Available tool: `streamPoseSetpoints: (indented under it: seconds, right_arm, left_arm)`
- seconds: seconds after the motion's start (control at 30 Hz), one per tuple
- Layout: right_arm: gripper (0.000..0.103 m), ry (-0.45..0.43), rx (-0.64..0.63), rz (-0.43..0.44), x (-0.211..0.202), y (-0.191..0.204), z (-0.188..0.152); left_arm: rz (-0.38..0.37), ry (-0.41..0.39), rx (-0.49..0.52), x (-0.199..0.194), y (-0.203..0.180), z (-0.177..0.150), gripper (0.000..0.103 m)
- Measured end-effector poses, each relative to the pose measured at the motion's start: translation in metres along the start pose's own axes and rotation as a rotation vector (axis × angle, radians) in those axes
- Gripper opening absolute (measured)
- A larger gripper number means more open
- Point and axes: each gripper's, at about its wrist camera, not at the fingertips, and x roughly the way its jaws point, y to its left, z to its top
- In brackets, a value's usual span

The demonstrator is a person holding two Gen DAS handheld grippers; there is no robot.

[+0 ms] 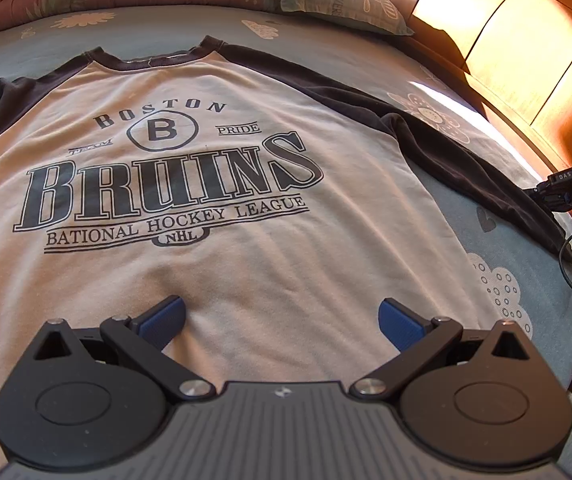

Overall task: Fold clothes
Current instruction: 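Grasp the brown sleeve with the right gripper and fold it across the body, then open the right gripper and release the folded brown sleeve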

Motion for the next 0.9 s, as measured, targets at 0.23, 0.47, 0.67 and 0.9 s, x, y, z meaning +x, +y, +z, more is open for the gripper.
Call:
streamPoseSetpoints:
  seconds: [0.23,0.47,0.67,0.9]
  right_arm:
    - [0.003,-0.07,-0.241,-0.279,-0.002,0.06,0.006]
    - [0.015,-0.094,-0.225,-0.423,0.006,0.057,0.043]
    - [0.037,-0.282,-0.14,-0.372,-0.039,0.042,-0.002]
    - [0.05,-0.399,-0.049,-0.398,-0.068,0.013,-0.07]
  left_arm:
    - [0.01,0.012,-0.005,0.001,-0.001,0.002,0.102]
    - [0.011,0.017,-0.01,0.001,-0.001,0.004,0.102]
    - [-0.006,0.016,-0.013,0.0,0.002,0.004,0.102]
    - [0.003,0.013,-0.008,0.001,0.0,0.003,0.102]
